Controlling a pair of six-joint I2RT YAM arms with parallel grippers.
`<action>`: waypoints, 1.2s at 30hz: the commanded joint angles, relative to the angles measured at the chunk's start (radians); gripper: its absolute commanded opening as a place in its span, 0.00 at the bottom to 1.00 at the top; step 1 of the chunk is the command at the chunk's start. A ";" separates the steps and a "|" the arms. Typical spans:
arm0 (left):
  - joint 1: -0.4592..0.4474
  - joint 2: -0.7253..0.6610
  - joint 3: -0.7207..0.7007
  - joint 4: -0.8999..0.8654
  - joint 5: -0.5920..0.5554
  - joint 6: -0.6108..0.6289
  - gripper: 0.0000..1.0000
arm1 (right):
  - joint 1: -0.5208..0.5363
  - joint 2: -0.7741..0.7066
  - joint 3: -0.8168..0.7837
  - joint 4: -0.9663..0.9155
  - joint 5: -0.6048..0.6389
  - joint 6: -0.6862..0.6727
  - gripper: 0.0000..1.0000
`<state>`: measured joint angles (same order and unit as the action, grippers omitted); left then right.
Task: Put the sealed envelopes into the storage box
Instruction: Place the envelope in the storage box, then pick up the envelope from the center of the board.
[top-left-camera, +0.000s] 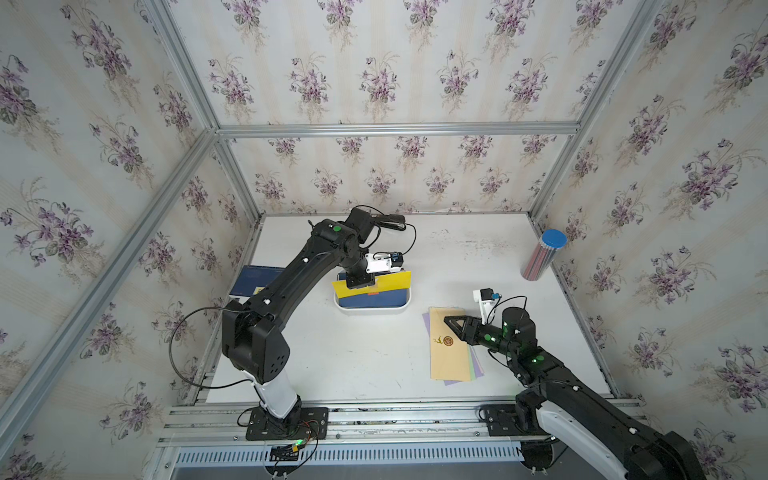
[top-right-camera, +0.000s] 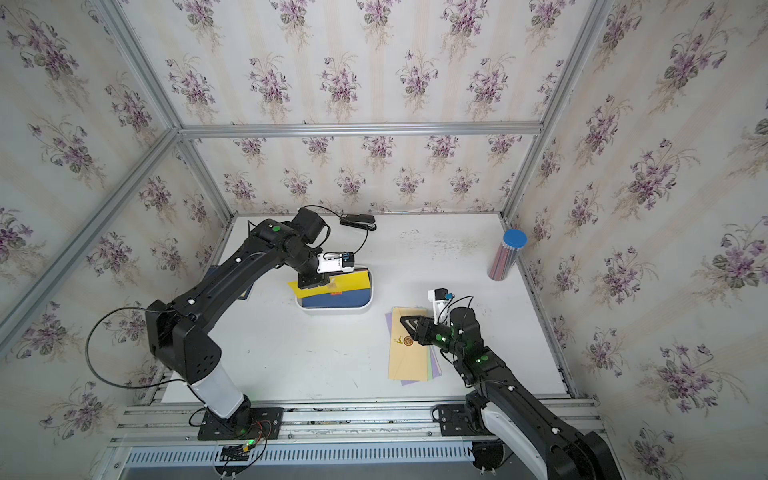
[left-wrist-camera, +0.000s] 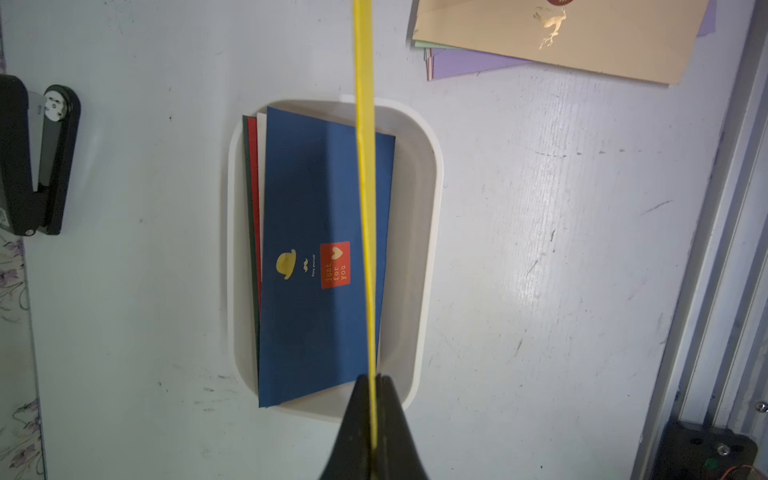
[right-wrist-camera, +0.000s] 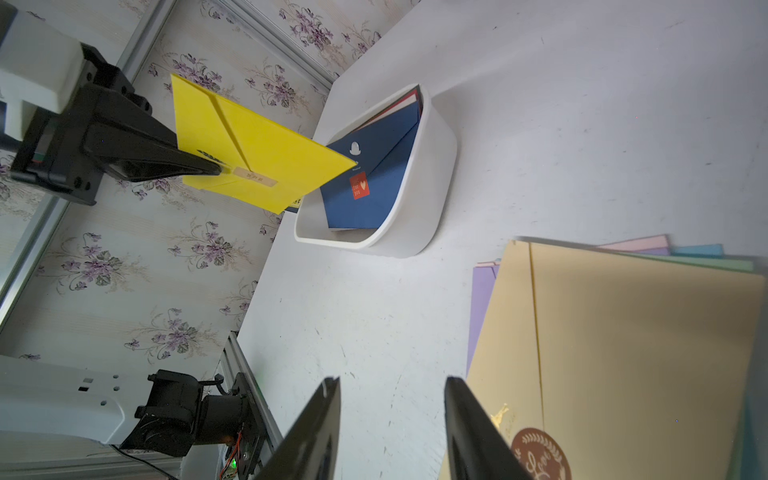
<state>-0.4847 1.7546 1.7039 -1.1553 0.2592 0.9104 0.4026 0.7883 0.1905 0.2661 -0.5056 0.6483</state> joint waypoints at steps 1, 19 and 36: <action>0.002 0.056 0.032 -0.023 0.016 0.069 0.00 | -0.001 -0.007 0.002 -0.003 0.008 -0.010 0.45; 0.035 0.156 -0.019 0.049 -0.057 0.107 0.13 | -0.001 0.009 0.008 -0.010 0.012 -0.018 0.45; 0.051 -0.151 -0.137 0.409 -0.217 -0.360 0.51 | -0.001 0.074 0.049 -0.100 0.078 -0.040 0.47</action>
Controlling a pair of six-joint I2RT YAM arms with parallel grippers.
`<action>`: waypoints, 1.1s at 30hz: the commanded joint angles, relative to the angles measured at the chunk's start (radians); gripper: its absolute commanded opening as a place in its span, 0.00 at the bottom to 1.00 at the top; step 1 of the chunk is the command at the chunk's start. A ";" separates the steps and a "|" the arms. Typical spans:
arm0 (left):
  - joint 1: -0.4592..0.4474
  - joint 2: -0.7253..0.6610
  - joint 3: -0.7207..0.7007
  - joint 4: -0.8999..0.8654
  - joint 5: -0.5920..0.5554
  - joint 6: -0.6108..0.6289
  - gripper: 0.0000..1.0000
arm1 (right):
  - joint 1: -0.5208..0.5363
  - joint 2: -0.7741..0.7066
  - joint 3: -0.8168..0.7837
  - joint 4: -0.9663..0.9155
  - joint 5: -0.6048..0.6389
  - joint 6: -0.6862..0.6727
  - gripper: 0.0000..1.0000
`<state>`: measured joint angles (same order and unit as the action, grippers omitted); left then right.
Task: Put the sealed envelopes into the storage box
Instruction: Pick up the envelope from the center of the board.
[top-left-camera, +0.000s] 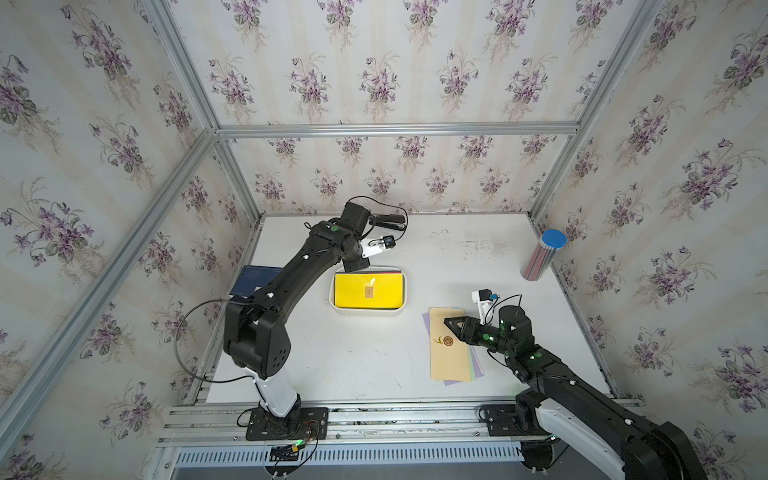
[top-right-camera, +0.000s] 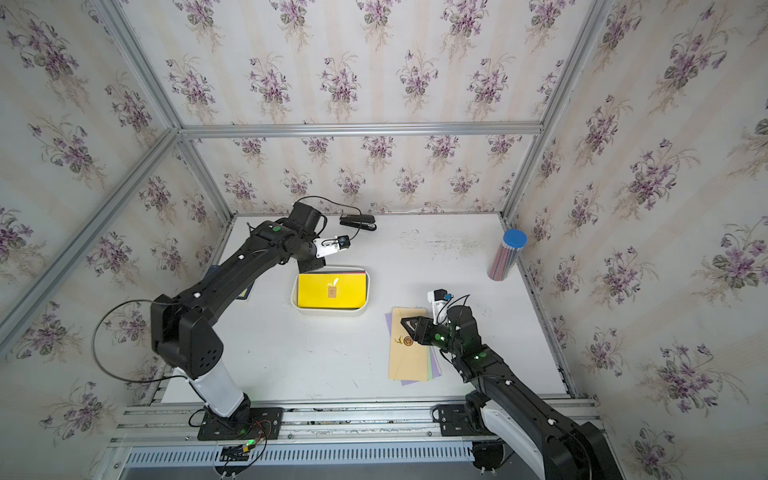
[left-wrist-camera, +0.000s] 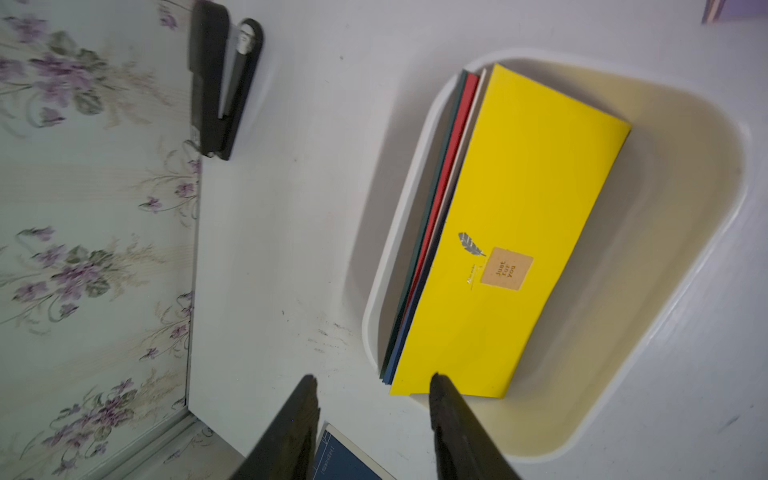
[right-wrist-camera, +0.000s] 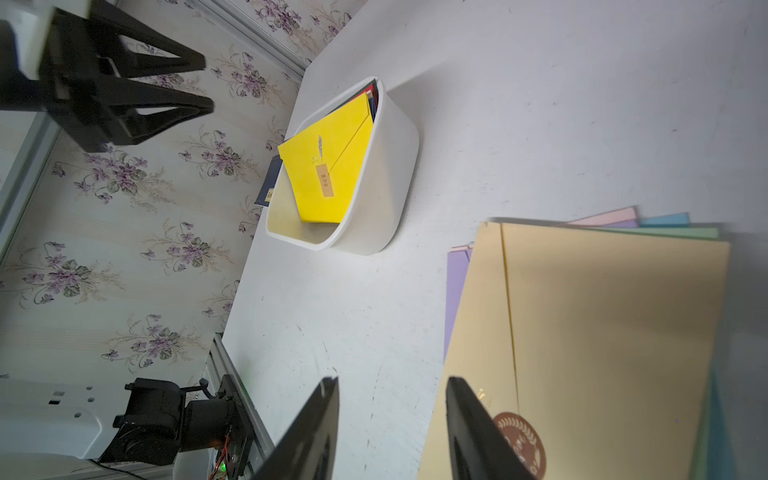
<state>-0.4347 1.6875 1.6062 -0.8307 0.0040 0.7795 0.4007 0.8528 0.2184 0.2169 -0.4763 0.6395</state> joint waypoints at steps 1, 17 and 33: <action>0.001 -0.135 -0.075 0.101 0.068 -0.323 0.54 | 0.000 0.015 0.032 -0.082 0.070 -0.039 0.47; 0.115 -0.884 -0.819 0.269 0.192 -1.157 1.00 | -0.002 0.133 0.070 -0.293 0.231 -0.021 0.51; -0.233 -0.753 -0.942 0.342 0.474 -1.383 0.99 | -0.002 0.227 0.073 -0.323 0.242 0.003 0.49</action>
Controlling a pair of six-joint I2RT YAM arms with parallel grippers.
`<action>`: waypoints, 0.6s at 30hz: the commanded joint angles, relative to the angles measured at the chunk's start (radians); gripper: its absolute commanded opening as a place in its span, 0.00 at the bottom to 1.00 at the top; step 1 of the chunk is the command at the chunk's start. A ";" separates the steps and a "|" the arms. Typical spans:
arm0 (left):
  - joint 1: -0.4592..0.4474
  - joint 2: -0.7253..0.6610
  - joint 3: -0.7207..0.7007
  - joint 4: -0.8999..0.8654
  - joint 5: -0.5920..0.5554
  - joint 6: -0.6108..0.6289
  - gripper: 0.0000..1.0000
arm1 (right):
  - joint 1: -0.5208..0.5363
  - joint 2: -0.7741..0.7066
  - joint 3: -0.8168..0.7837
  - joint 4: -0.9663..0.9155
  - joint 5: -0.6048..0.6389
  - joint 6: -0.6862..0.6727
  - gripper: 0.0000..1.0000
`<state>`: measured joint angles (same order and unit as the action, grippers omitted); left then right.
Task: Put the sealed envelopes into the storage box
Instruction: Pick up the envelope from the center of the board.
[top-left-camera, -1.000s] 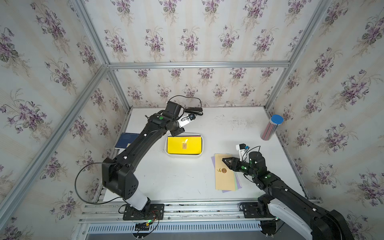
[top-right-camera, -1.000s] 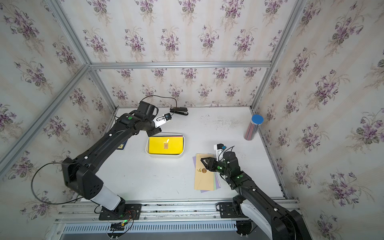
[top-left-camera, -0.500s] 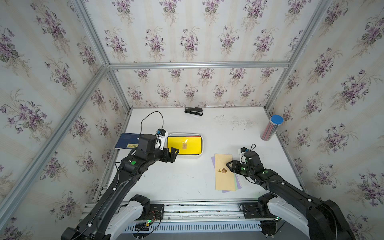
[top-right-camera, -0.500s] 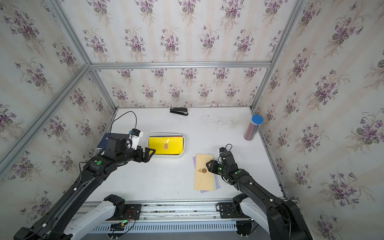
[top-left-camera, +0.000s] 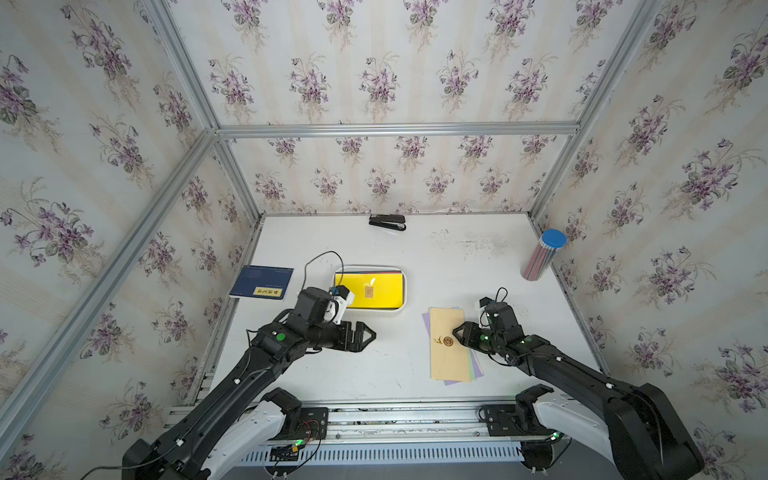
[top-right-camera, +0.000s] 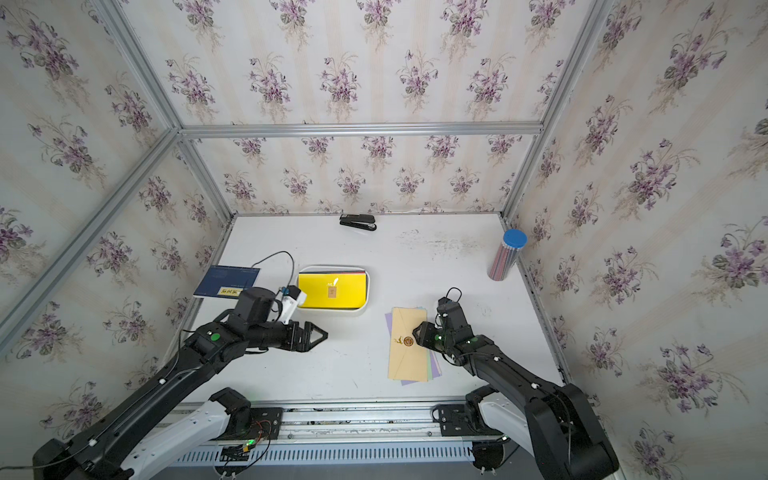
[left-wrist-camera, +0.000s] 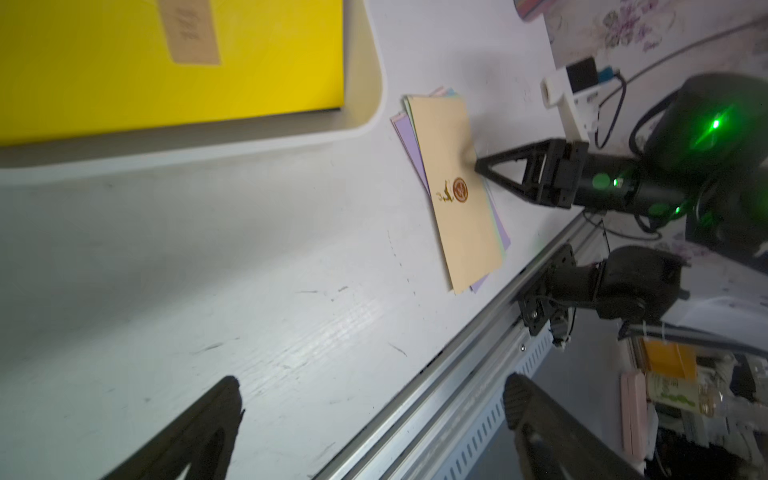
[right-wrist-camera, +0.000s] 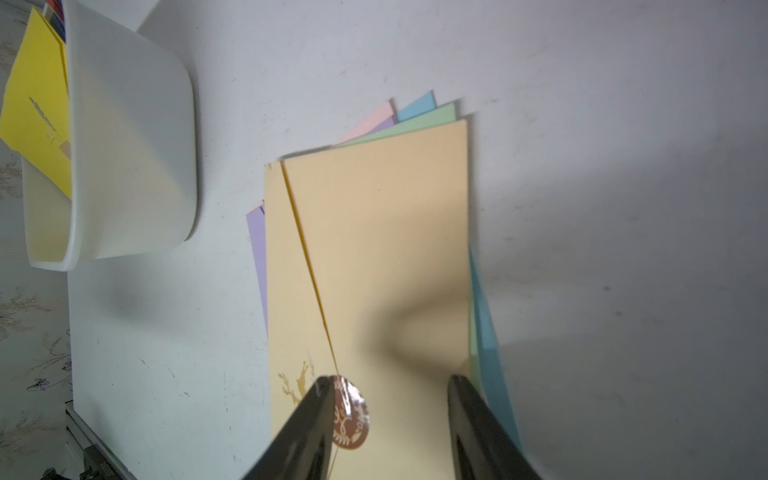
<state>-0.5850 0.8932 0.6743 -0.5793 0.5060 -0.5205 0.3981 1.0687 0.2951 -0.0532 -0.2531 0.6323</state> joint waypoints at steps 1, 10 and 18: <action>-0.129 0.081 -0.013 0.127 -0.037 -0.105 0.98 | 0.000 0.013 -0.003 -0.053 0.018 0.012 0.50; -0.386 0.549 0.143 0.385 -0.097 -0.188 0.87 | 0.001 0.023 -0.007 -0.045 0.002 0.006 0.50; -0.421 0.844 0.283 0.491 -0.010 -0.201 0.77 | 0.000 0.029 -0.015 -0.042 -0.009 0.001 0.49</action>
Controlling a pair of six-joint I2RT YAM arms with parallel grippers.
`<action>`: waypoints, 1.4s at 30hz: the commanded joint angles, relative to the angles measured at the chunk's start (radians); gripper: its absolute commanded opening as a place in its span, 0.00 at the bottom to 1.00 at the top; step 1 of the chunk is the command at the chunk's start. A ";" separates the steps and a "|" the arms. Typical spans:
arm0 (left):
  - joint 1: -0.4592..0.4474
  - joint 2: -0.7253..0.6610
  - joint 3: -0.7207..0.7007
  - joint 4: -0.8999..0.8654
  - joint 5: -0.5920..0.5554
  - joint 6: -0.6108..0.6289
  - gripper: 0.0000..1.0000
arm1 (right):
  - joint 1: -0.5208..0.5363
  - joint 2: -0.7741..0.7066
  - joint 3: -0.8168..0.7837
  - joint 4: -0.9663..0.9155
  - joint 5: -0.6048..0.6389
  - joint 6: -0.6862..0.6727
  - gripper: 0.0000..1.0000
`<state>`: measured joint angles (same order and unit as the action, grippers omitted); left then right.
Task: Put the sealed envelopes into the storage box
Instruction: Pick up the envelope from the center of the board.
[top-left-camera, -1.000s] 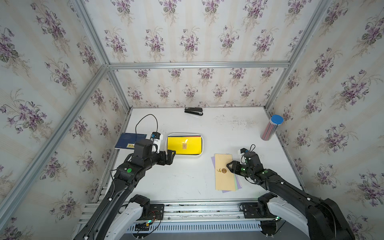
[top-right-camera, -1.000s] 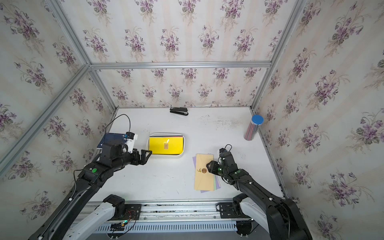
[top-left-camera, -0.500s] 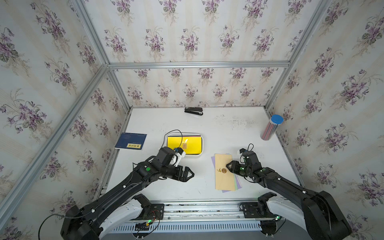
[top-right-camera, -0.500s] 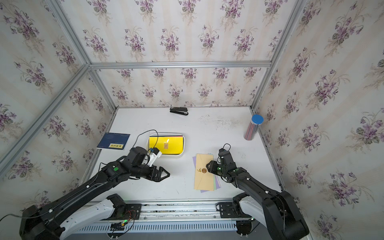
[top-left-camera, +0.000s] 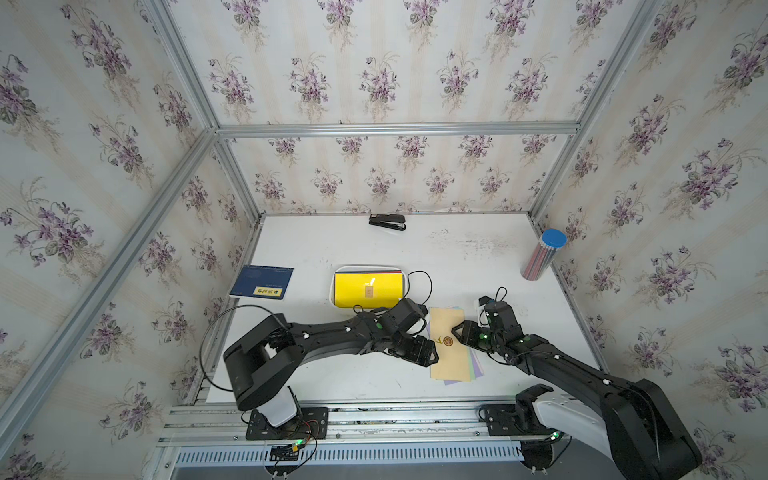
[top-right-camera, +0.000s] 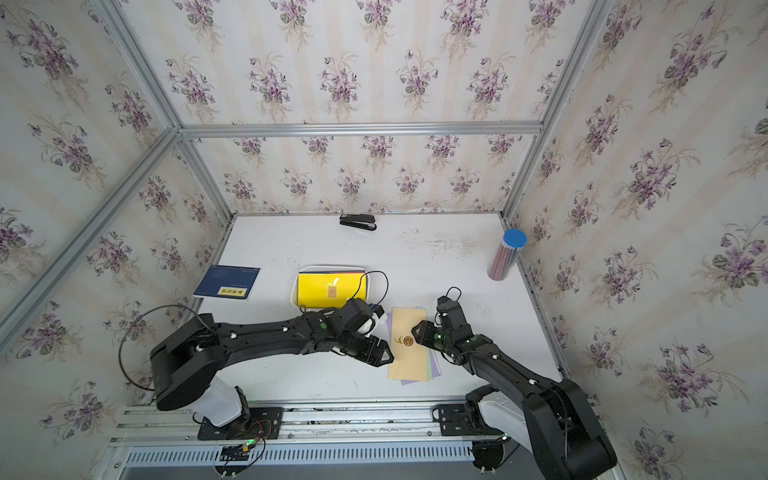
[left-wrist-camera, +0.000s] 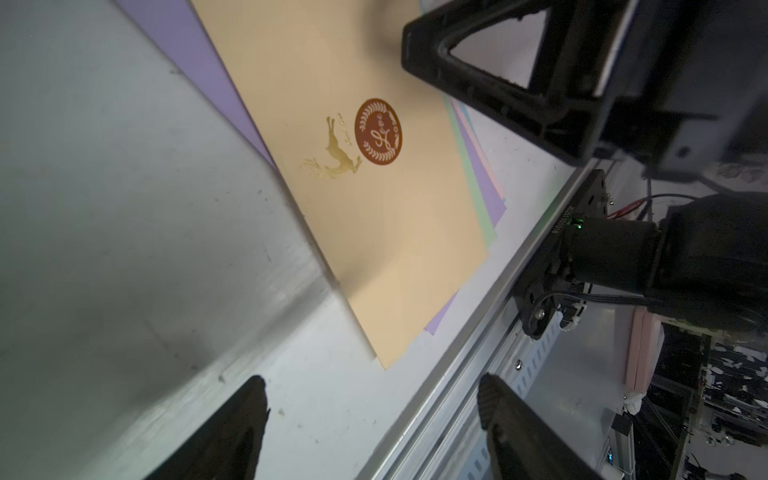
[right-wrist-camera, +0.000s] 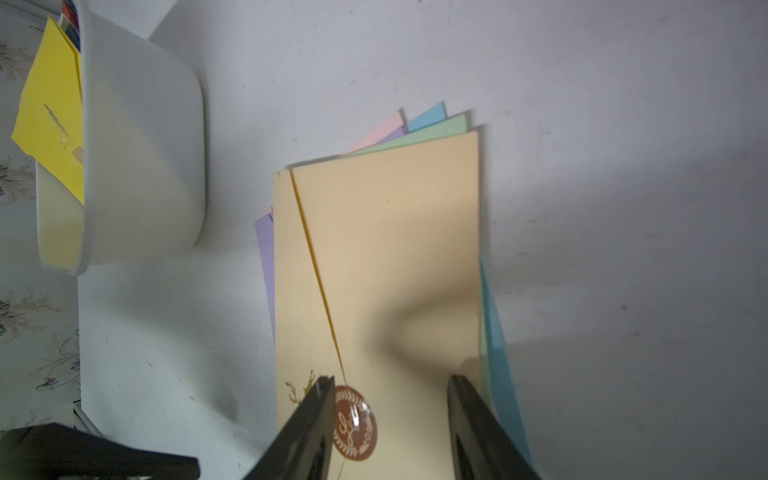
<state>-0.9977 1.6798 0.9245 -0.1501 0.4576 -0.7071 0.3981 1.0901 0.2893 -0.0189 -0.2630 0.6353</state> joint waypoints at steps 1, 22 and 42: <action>-0.012 0.070 0.040 0.064 0.038 -0.016 0.76 | 0.001 0.005 -0.009 -0.076 0.002 -0.003 0.49; -0.057 0.159 0.164 -0.060 -0.027 0.023 0.72 | 0.001 0.022 -0.013 -0.067 -0.012 -0.008 0.49; -0.110 0.197 0.218 -0.079 -0.058 0.026 0.70 | 0.000 0.031 -0.015 -0.057 -0.018 -0.007 0.49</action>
<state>-1.1084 1.8797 1.1358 -0.2470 0.4034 -0.6876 0.3981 1.1126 0.2836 0.0254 -0.2832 0.6285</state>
